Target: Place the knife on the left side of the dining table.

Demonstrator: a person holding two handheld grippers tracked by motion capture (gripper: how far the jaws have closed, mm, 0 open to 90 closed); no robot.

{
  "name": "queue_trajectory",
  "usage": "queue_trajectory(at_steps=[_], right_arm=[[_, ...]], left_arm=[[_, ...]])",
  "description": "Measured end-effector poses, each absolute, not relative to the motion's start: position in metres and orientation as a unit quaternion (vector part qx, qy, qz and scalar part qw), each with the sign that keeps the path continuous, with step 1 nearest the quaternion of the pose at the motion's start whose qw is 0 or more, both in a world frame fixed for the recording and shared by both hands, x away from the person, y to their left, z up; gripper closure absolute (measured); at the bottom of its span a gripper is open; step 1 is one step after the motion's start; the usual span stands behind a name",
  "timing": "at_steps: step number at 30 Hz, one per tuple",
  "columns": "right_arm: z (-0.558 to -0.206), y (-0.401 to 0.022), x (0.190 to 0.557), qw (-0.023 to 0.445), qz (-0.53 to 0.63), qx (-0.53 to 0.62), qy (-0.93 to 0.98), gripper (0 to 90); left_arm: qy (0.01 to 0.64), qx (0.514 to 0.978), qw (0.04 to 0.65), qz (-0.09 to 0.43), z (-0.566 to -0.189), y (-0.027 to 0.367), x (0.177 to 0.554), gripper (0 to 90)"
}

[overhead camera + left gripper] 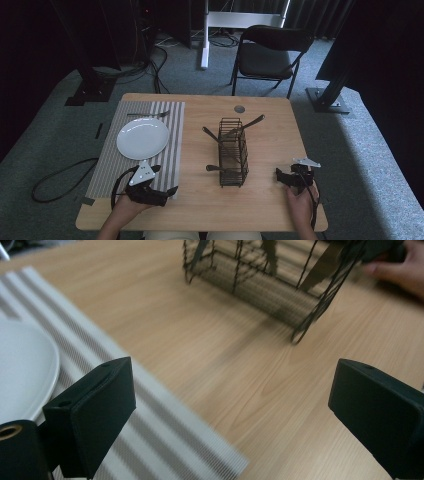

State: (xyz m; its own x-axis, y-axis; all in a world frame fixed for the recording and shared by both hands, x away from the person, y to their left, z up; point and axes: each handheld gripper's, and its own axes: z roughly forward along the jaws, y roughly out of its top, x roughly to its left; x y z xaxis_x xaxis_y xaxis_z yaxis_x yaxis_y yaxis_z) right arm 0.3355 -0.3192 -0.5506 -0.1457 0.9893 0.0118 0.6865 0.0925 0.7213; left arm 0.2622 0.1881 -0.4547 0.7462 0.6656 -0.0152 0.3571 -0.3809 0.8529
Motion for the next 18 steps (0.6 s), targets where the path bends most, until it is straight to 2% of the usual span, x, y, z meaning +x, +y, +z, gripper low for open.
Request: queue_trajectory(at_steps=[18], right_arm=[[-0.551, -0.319, 0.336, 0.252, 0.300, 0.603, 0.694, 11.6]], left_arm=[[0.259, 0.809, 0.499, 0.174, -0.427, 0.143, 0.255, 6.3]])
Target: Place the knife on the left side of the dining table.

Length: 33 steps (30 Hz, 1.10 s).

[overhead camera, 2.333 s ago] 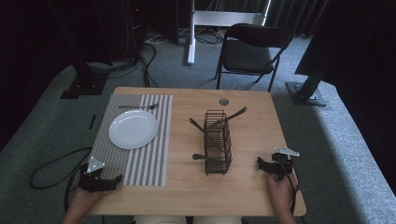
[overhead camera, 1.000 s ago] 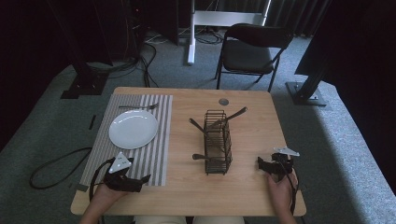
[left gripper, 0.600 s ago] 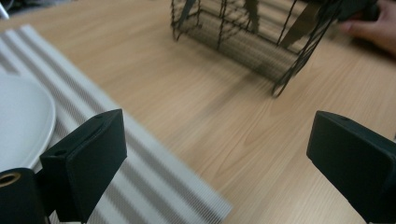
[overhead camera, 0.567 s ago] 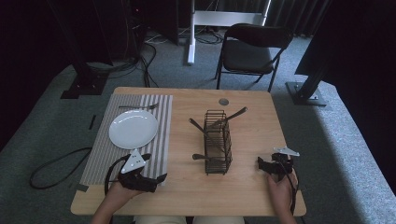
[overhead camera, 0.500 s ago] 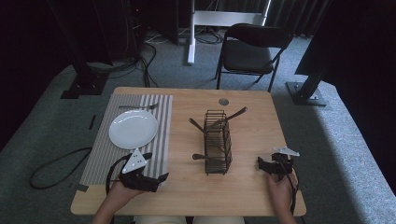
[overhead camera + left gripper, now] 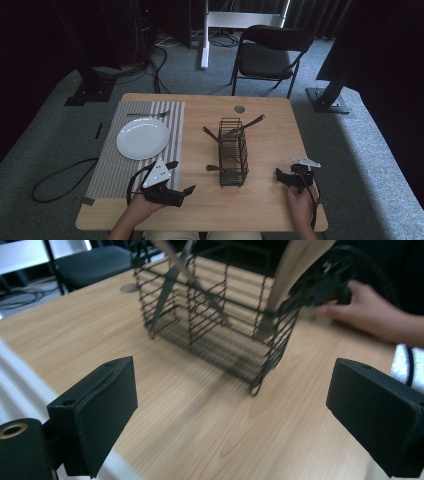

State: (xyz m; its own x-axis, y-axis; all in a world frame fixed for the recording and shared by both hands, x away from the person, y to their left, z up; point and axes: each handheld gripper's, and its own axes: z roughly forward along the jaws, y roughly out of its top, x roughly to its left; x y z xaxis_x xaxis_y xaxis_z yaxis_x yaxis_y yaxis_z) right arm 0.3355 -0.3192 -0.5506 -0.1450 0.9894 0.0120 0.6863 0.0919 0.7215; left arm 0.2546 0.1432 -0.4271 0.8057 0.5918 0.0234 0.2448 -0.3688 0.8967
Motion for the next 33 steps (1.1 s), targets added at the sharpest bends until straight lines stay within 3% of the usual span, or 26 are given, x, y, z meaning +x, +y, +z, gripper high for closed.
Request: queue_trajectory(at_steps=[22, 27, 29, 30, 31, 33], right_arm=[[-0.551, -0.319, 0.335, 0.253, 0.299, 0.604, 0.694, 11.7], [-0.551, -0.319, 0.336, 0.253, 0.300, 0.604, 0.694, 11.7], [-0.551, -0.319, 0.336, 0.253, 0.300, 0.604, 0.694, 11.7], [-0.551, -0.319, 0.336, 0.253, 0.300, 0.604, 0.694, 11.7], [-0.551, -0.319, 0.335, 0.253, 0.300, 0.605, 0.693, 11.7], [-0.551, -0.319, 0.335, 0.253, 0.300, 0.605, 0.693, 11.7]], left_arm=[[0.245, 0.797, 0.526, 0.165, -0.410, 0.091, 0.258, 6.4], [0.264, 0.780, 0.544, 0.161, -0.417, 0.087, 0.261, 16.0], [0.265, 0.778, 0.547, 0.160, -0.419, 0.085, 0.260, 24.8], [0.266, 0.777, 0.546, 0.163, -0.419, 0.084, 0.260, 24.8], [0.265, 0.775, 0.550, 0.162, -0.420, 0.083, 0.259, 34.4], [0.270, 0.773, 0.550, 0.164, -0.420, 0.081, 0.259, 36.8]])
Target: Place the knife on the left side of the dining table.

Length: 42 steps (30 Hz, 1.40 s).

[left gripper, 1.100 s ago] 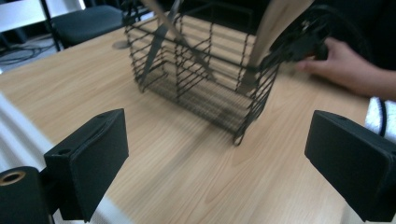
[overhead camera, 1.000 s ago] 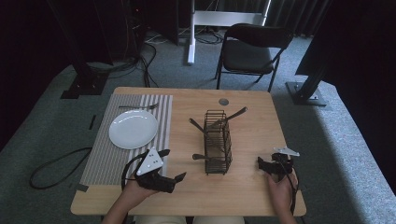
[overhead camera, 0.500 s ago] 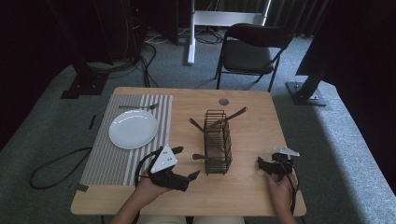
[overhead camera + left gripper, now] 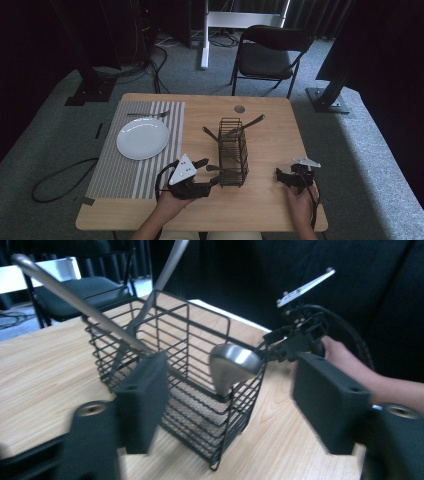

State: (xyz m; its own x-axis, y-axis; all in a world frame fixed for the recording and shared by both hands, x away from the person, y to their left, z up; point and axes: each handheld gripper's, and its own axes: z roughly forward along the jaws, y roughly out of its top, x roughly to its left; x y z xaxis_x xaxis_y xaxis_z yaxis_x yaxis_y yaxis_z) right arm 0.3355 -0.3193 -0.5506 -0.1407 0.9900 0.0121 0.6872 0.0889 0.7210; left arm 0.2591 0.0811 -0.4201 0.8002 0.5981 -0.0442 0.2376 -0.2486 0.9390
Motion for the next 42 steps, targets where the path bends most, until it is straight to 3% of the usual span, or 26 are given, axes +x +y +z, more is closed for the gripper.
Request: queue_trajectory(at_steps=[4, 7, 9, 12, 17, 22, 42], right_arm=[[-0.551, -0.319, 0.335, 0.253, 0.300, 0.605, 0.693, 11.7], [-0.551, -0.319, 0.335, 0.253, 0.300, 0.605, 0.693, 11.7], [-0.551, -0.319, 0.335, 0.253, 0.299, 0.605, 0.693, 11.7], [-0.551, -0.319, 0.335, 0.253, 0.300, 0.605, 0.693, 11.7], [-0.551, -0.319, 0.335, 0.253, 0.299, 0.605, 0.693, 11.7], [-0.551, -0.319, 0.335, 0.253, 0.300, 0.605, 0.693, 11.8], [-0.551, -0.320, 0.336, 0.253, 0.299, 0.605, 0.693, 11.7]], left_arm=[[0.273, 0.773, 0.551, 0.155, -0.424, 0.080, 0.261, 55.7], [0.277, 0.770, 0.553, 0.157, -0.427, 0.080, 0.260, 60.5], [0.282, 0.764, 0.558, 0.155, -0.429, 0.080, 0.260, 70.3], [0.286, 0.758, 0.564, 0.161, -0.429, 0.080, 0.260, 74.2], [0.289, 0.754, 0.558, 0.190, -0.427, 0.077, 0.261, 76.7], [0.290, 0.745, 0.579, 0.162, -0.423, 0.073, 0.267, 83.3], [0.245, 0.742, 0.596, 0.183, -0.404, 0.022, 0.302, 83.7]])
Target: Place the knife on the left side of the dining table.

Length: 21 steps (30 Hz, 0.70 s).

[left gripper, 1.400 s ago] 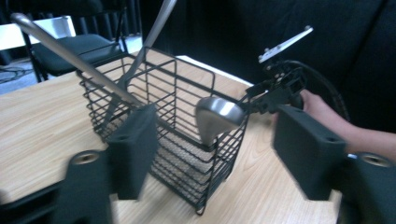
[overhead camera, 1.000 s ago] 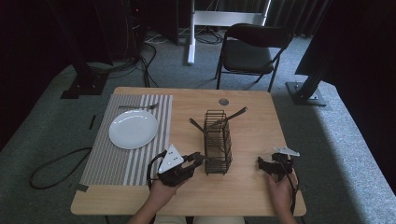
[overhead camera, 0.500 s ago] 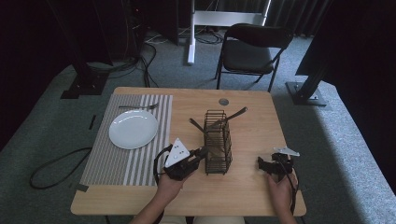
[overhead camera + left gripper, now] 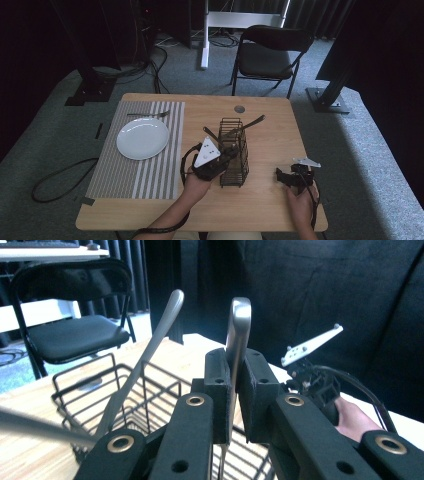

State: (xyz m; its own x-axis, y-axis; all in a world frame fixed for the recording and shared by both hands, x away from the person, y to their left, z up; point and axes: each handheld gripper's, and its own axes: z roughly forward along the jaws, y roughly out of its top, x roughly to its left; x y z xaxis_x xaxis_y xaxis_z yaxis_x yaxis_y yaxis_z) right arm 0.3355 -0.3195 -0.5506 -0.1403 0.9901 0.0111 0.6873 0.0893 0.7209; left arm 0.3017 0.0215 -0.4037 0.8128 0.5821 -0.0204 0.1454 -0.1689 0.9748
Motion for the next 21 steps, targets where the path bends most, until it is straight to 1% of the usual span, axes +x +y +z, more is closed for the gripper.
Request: queue_trajectory(at_steps=[12, 16, 21], right_arm=[[-0.551, -0.319, 0.336, 0.253, 0.300, 0.605, 0.693, 11.8], [-0.551, -0.320, 0.336, 0.253, 0.300, 0.605, 0.693, 11.8], [-0.551, -0.319, 0.336, 0.253, 0.300, 0.605, 0.693, 11.8]], left_arm=[[0.226, 0.746, 0.594, 0.197, -0.400, -0.005, 0.312, 83.9], [0.233, 0.746, 0.596, 0.187, -0.400, 0.000, 0.315, 83.9], [0.232, 0.746, 0.595, 0.190, -0.394, 0.007, 0.313, 83.9]])
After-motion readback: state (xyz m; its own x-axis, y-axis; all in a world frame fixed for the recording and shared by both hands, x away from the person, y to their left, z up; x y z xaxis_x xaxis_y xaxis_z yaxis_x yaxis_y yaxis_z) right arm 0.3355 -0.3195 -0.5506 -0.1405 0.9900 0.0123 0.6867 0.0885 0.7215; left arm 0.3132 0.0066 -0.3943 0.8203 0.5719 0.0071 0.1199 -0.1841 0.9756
